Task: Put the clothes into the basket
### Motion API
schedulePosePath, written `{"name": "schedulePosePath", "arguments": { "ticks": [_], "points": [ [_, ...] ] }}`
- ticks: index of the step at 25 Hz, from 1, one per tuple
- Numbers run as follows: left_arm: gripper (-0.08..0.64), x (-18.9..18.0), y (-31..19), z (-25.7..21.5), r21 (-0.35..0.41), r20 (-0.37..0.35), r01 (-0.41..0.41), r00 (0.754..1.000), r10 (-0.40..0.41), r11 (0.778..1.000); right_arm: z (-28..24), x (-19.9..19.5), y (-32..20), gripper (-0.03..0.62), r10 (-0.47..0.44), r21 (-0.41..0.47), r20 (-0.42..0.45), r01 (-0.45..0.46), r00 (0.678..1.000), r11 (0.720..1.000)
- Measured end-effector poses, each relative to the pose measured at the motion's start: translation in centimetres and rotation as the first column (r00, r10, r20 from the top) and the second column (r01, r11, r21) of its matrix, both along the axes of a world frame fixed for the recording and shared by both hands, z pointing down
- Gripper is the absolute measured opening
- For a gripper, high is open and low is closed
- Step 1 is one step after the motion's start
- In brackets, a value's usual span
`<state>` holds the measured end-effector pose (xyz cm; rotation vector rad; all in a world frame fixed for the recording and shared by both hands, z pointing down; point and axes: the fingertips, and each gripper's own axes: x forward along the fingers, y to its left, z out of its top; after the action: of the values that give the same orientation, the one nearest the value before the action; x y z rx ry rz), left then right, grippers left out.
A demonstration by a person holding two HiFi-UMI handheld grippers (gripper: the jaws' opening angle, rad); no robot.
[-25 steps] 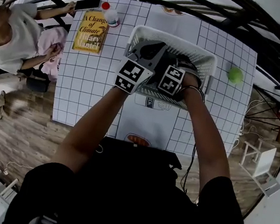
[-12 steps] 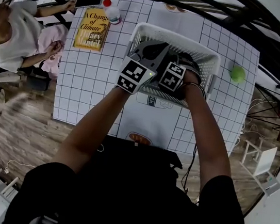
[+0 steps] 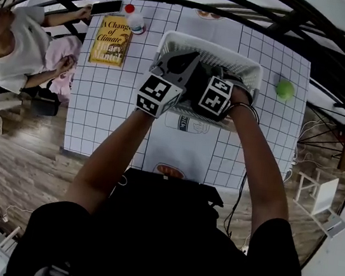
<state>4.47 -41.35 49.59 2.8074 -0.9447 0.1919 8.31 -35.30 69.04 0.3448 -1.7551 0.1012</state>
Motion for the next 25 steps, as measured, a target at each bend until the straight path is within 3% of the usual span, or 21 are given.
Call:
{"name": "schedulePosePath", "arguments": {
  "ticks": [3, 6, 10, 12, 15, 20, 23, 25],
  "points": [
    [0.003, -0.3, 0.9, -2.3, 0.024, -0.024, -0.013, 1.000, 0.013, 1.000, -3.6, 0.2, -0.1, 0.462, 0.018, 0.062, 0.037, -0.020, 0.999, 0.998],
    [0.003, -1.0, 2.4, -4.4, 0.039, -0.038, -0.020, 0.999, 0.021, 0.999, -8.2, -0.2, 0.3, 0.462, 0.061, 0.131, 0.129, -0.078, 0.990, 0.988],
    [0.003, -2.1, 4.8, -6.7, 0.056, -0.042, -0.036, 0.998, 0.039, 0.998, -14.7, -0.8, 1.6, 0.460, 0.127, 0.195, 0.330, -0.199, 0.935, 0.960],
    [0.003, -2.7, 6.4, -7.7, 0.068, -0.043, -0.044, 0.998, 0.047, 0.997, -17.7, -1.3, 2.5, 0.460, 0.144, 0.214, 0.467, -0.270, 0.872, 0.939],
    [0.003, -3.7, 8.9, -8.8, 0.081, -0.045, -0.049, 0.998, 0.053, 0.995, -21.7, -2.0, 4.5, 0.460, 0.143, 0.218, 0.647, -0.362, 0.749, 0.907],
    [0.003, -4.4, 13.0, -10.1, 0.098, -0.064, -0.073, 0.995, 0.079, 0.993, -26.3, -2.7, 8.7, 0.459, 0.096, 0.195, 0.825, -0.440, 0.557, 0.877],
    [0.003, -4.7, 15.6, -10.0, 0.086, -0.062, -0.092, 0.993, 0.098, 0.992, -27.6, -3.4, 11.2, 0.432, 0.061, 0.187, 0.876, -0.453, 0.478, 0.871],
    [0.003, -4.8, 17.5, -9.7, 0.084, -0.054, -0.110, 0.992, 0.115, 0.990, -28.3, -3.8, 12.9, 0.353, 0.026, 0.205, 0.896, -0.464, 0.444, 0.862]
  ]
}}
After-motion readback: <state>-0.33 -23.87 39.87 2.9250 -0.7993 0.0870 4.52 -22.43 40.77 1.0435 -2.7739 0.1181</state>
